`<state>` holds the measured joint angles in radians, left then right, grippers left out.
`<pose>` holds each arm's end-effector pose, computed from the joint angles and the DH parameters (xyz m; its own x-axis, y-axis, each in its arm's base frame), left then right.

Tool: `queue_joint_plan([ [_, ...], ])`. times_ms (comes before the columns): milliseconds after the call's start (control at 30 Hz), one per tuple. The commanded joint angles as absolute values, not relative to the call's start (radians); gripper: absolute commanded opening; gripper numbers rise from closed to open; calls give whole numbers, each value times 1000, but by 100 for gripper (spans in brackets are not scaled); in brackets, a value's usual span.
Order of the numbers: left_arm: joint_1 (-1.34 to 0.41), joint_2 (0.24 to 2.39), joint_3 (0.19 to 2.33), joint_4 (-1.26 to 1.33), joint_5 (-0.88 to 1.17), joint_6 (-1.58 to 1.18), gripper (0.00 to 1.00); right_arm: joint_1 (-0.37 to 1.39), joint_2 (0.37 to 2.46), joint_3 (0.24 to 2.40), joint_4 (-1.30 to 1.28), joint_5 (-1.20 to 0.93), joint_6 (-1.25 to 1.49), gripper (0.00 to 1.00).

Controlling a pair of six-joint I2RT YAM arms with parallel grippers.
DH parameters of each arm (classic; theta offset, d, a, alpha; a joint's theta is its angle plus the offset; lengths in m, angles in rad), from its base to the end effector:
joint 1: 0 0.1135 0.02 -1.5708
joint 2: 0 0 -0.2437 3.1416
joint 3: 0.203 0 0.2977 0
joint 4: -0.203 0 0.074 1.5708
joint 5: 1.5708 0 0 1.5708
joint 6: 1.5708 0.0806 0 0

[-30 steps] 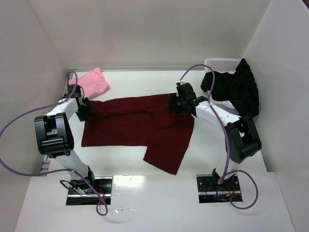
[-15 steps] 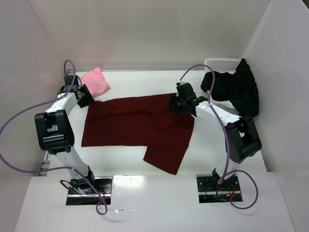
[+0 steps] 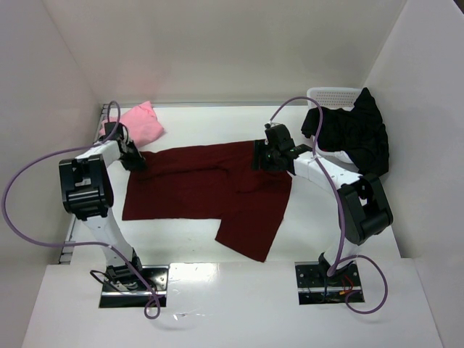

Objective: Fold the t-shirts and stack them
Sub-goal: Fold the flattened tshirt in 1/3 of the way

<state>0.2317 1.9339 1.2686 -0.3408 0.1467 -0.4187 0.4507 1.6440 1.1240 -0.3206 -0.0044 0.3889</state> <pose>0.4458 0.0931 0.0787 -0.6898 -0.5760 -0.4387 -0.4722 0.8172 -0.3304 0.3813 0.1849 0.1486 -0.7867 0.0405 -0.6160 -0.1512 0.9548 0.2559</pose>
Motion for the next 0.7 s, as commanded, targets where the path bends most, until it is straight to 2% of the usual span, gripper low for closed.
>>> queue_joint_plan([
  [0, 236, 1859, 1232, -448, 163, -365, 23, 453, 1632, 1126, -273, -11, 405, 70],
  [533, 236, 1721, 1155, -644, 190, -265, 26, 453, 1623, 1088, -255, -20, 405, 70],
  [667, 236, 1689, 1198, -644, 195, -275, 31, 453, 1614, 1088, -255, -20, 405, 70],
])
